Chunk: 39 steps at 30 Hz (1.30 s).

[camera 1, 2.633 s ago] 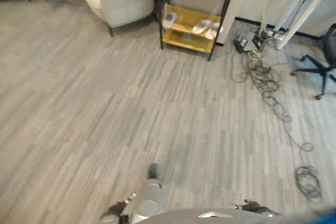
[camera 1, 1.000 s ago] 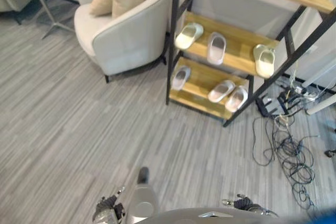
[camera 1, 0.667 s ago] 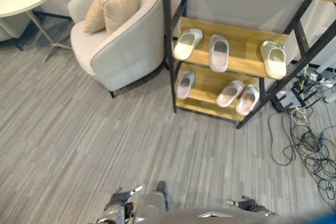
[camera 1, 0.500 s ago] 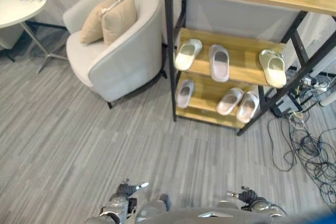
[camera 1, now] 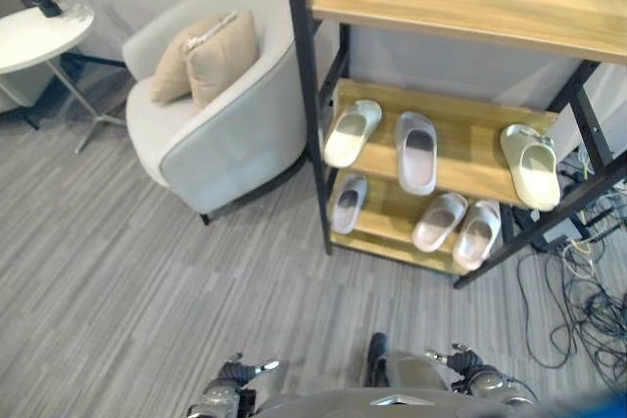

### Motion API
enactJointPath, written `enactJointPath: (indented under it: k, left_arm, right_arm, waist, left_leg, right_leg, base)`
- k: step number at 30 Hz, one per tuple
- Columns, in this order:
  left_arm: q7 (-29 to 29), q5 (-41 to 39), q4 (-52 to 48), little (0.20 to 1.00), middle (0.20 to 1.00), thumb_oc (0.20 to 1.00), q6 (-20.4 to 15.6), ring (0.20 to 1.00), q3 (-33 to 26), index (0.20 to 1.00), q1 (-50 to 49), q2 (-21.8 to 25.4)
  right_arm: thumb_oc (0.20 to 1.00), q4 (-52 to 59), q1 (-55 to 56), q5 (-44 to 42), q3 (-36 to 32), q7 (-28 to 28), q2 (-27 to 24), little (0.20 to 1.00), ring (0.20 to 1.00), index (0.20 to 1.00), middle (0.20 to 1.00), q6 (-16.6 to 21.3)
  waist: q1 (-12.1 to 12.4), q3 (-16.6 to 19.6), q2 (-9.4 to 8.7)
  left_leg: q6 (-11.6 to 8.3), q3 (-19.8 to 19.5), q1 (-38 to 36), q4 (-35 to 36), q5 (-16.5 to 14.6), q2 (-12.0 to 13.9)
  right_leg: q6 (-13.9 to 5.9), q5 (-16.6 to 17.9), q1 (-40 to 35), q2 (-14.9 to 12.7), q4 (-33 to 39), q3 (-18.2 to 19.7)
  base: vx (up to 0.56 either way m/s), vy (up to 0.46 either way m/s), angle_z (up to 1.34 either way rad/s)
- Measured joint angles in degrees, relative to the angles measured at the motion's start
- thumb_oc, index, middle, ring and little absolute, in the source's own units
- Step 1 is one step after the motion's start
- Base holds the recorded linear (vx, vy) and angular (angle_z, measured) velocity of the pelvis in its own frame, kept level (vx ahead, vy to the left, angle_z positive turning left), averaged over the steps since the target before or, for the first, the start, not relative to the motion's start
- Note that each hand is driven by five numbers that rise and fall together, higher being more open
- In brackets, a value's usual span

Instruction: Arrange the slippers neatly on the shoe rack.

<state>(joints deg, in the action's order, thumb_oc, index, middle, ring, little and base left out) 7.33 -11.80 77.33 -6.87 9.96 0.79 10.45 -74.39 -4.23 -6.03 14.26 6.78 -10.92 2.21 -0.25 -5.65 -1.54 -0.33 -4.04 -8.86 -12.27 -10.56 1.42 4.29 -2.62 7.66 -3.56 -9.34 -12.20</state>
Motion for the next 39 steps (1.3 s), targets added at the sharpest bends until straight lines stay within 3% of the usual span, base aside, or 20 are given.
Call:
enactJointPath:
  k: [4,5,8,9,13,14,15,17,19,20,22,25,26,32,39]
  left_arm:
    - [-0.04,0.03,-0.12,1.000,1.000,1.000,-0.05,1.000,0.00,1.000,1.38,0.10]
    - [-0.03,0.02,0.03,1.000,1.000,1.000,-0.01,1.000,0.12,1.000,1.61,0.17]
    - [0.02,-0.02,0.51,1.000,1.000,1.000,0.13,1.000,0.14,1.000,1.11,0.70]
    - [0.03,-0.02,0.52,1.000,1.000,1.000,0.17,1.000,0.11,1.000,1.28,0.87]
    - [0.21,-0.13,0.55,1.000,1.000,1.000,0.10,1.000,-0.64,1.000,2.67,0.81]
    - [0.34,-0.46,0.41,1.000,1.000,1.000,-0.04,1.000,-1.10,1.000,2.88,1.15]
    - [0.44,-0.63,0.34,1.000,1.000,1.000,-0.11,1.000,-1.10,1.000,2.85,1.36]
    - [0.57,-1.02,-0.10,1.000,1.000,1.000,-0.09,1.000,-1.09,1.000,2.94,1.08]
    - [0.56,-1.02,-0.47,1.000,1.000,1.000,-0.03,1.000,-1.07,1.000,2.66,1.33]
    - [0.63,-1.03,-0.65,1.000,1.000,1.000,-0.05,1.000,-0.97,1.000,2.71,1.36]
    - [0.68,-1.02,-0.43,1.000,1.000,1.000,-0.04,1.000,-1.03,1.000,2.43,1.32]
    - [0.69,-1.01,-0.33,1.000,1.000,1.000,-0.03,1.000,-0.98,1.000,2.00,1.22]
    - [0.70,-0.94,0.11,1.000,1.000,1.000,0.02,1.000,-0.44,1.000,1.77,0.76]
    - [1.81,-0.93,-0.07,1.000,1.000,1.000,-0.01,1.000,0.19,1.000,1.82,1.17]
    - [1.86,0.03,-1.73,1.000,1.000,1.000,0.19,1.000,1.24,1.000,-0.23,0.66]
  right_arm:
    - [1.000,0.36,0.30,0.07,0.60,-0.18,-0.49,1.000,1.000,1.000,1.000,0.01]
    - [1.000,0.47,0.25,0.06,0.58,-0.24,-0.56,1.000,1.000,1.000,1.000,0.08]
    - [1.000,0.64,0.12,-0.01,0.44,-0.57,-0.46,1.000,1.000,1.000,1.000,0.32]
    - [1.000,0.22,-0.06,-0.01,0.44,-0.59,-0.47,1.000,1.000,1.000,1.000,0.38]
    - [1.000,-1.35,-1.84,0.02,0.96,-0.56,-0.61,1.000,1.000,1.000,1.000,0.65]
    - [1.000,-1.94,-2.23,0.12,2.46,-0.40,-0.37,1.000,1.000,1.000,1.000,0.64]
    - [1.000,-2.30,-1.99,0.16,2.68,-0.33,-0.12,1.000,1.000,1.000,1.000,0.62]
    - [1.000,-2.52,-1.59,0.62,2.56,-0.24,-0.65,1.000,1.000,1.000,1.000,0.56]
    - [1.000,-2.73,-1.57,0.63,2.29,-0.06,-0.60,1.000,1.000,1.000,1.000,0.58]
    - [1.000,-2.64,-1.39,0.62,1.55,0.09,-0.79,1.000,1.000,1.000,1.000,0.55]
    - [1.000,-2.95,-0.48,0.62,1.14,0.27,-1.23,1.000,1.000,1.000,1.000,0.66]
    - [1.000,-3.10,0.43,0.61,0.44,0.31,-1.13,1.000,1.000,1.000,1.000,0.57]
    - [1.000,-3.07,1.45,0.58,0.39,0.45,-1.28,1.000,1.000,1.000,1.000,0.51]
    - [1.000,-1.84,1.65,0.44,-0.26,0.60,0.94,1.000,1.000,1.000,1.000,0.69]
    - [1.000,-0.70,0.18,0.32,-0.31,1.34,0.88,1.000,1.000,1.000,1.000,0.71]
  waist:
    - [-0.04,0.04,0.01]
    - [-0.26,0.23,0.47]
    - [-0.41,0.98,-0.48]
    - [-0.47,0.78,-0.66]
    - [1.13,-1.20,-0.81]
    - [1.29,-2.39,-1.55]
    - [1.25,-2.26,-1.88]
    - [1.29,-2.98,-1.56]
    - [1.07,-3.40,-1.78]
    - [1.04,-3.54,-1.71]
    - [0.44,-3.57,-1.33]
    - [0.05,-3.08,-0.74]
    - [-0.86,-1.77,0.40]
    - [-0.33,1.12,-1.48]
    - [-0.44,2.59,-0.33]
  left_leg:
    - [-0.29,-2.00,5.83,-0.17,1.05,1.42]
    - [-0.01,-2.77,7.17,0.58,2.53,1.73]
    - [-1.33,-2.95,6.02,1.29,3.34,1.70]
    - [-3.11,-2.97,6.74,-0.71,3.23,1.62]
    - [-6.29,-2.84,14.05,-19.20,4.46,0.45]
    - [-5.93,-1.77,14.78,-21.97,5.20,0.63]
    - [-4.69,-1.10,14.58,-18.00,4.49,1.48]
    - [-4.61,-1.25,14.08,-7.09,5.07,3.47]
    - [-4.84,-1.41,14.90,-2.49,5.66,4.08]
    - [-4.89,-1.51,15.05,2.33,7.95,4.06]
    - [-4.35,-0.86,16.52,3.22,11.29,4.15]
    - [-3.25,0.26,14.13,6.14,12.08,4.68]
    - [-2.84,0.52,11.63,9.09,12.58,4.78]
    - [-0.79,3.41,6.58,13.93,11.36,-0.50]
    - [-0.23,3.47,5.81,14.10,10.66,-0.41]
  right_leg:
    - [0.27,-0.40,-2.67,0.40,2.62,-2.14]
    - [-0.62,-1.16,-3.12,0.81,2.00,-2.26]
    - [-1.71,-1.59,-3.50,1.56,2.80,-0.92]
    - [-1.37,-1.23,-4.33,1.57,3.59,-0.88]
    - [-0.45,-1.50,-7.29,1.41,5.22,0.66]
    - [0.61,-1.86,-9.38,1.02,6.95,1.09]
    - [0.82,-1.71,-10.53,0.95,8.11,0.69]
    - [1.00,-1.89,-11.37,1.38,8.51,0.19]
    - [0.71,-2.27,-12.47,1.45,9.18,0.32]
    - [0.40,-2.26,-12.71,1.43,9.12,0.19]
    - [-0.48,-3.15,-14.41,1.43,9.38,1.08]
    - [-1.94,-4.30,-16.40,1.30,9.36,2.95]
    - [-3.45,-5.92,-16.79,0.98,8.38,3.52]
    - [-8.65,-9.30,-16.73,-4.68,5.93,6.63]
    - [-8.83,-9.56,-17.70,-3.94,6.33,6.71]
  base:
    - [0.07,-0.158,0.19]
    - [0.04,-0.156,-0.05]
    - [0.01,-0.168,0.01]
    - [-0.03,-0.155,0.00]
    - [0.02,-0.063,-0.21]
    - [0.10,0.031,-0.10]
    - [0.11,0.057,0.12]
    - [0.07,0.064,0.04]
    - [0.03,0.056,-0.05]
    - [0.04,0.074,-0.17]
    - [0.11,0.160,-0.32]
    - [0.06,0.125,-0.32]
    - [0.07,0.160,-0.16]
    - [0.03,0.107,-0.17]
    - [0.00,0.092,-0.01]
